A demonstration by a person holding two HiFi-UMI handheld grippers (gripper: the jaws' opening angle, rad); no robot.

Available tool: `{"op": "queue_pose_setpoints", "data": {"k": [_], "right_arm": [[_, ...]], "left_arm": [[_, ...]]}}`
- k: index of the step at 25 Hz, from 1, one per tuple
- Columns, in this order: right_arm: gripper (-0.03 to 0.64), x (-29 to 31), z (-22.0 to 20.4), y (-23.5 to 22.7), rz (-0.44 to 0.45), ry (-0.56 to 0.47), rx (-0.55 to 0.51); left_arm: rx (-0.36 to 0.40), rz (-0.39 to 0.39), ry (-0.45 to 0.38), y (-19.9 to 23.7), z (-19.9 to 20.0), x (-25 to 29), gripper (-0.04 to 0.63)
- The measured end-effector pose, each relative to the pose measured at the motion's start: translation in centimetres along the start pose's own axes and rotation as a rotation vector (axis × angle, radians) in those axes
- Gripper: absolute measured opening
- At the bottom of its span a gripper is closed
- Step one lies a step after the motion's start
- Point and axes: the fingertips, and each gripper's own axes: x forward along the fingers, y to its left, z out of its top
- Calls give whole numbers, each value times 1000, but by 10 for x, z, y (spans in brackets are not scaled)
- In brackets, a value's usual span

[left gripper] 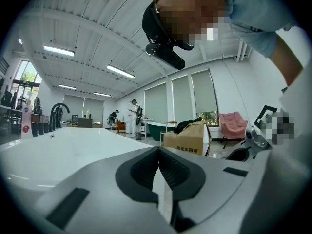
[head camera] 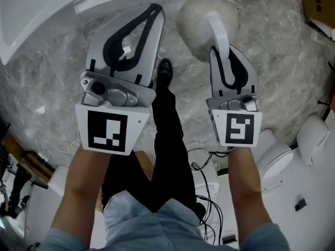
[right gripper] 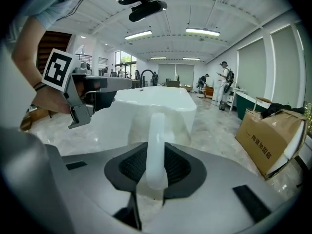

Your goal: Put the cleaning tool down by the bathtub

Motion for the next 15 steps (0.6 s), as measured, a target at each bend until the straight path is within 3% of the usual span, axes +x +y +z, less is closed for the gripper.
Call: {"op": "queue_pose_setpoints", "data": {"k": [15], "right_arm": [[98,77,-102,24,124,83,-100]], "left_arm": [[-40,20,63,14,-136,6,15]]}}
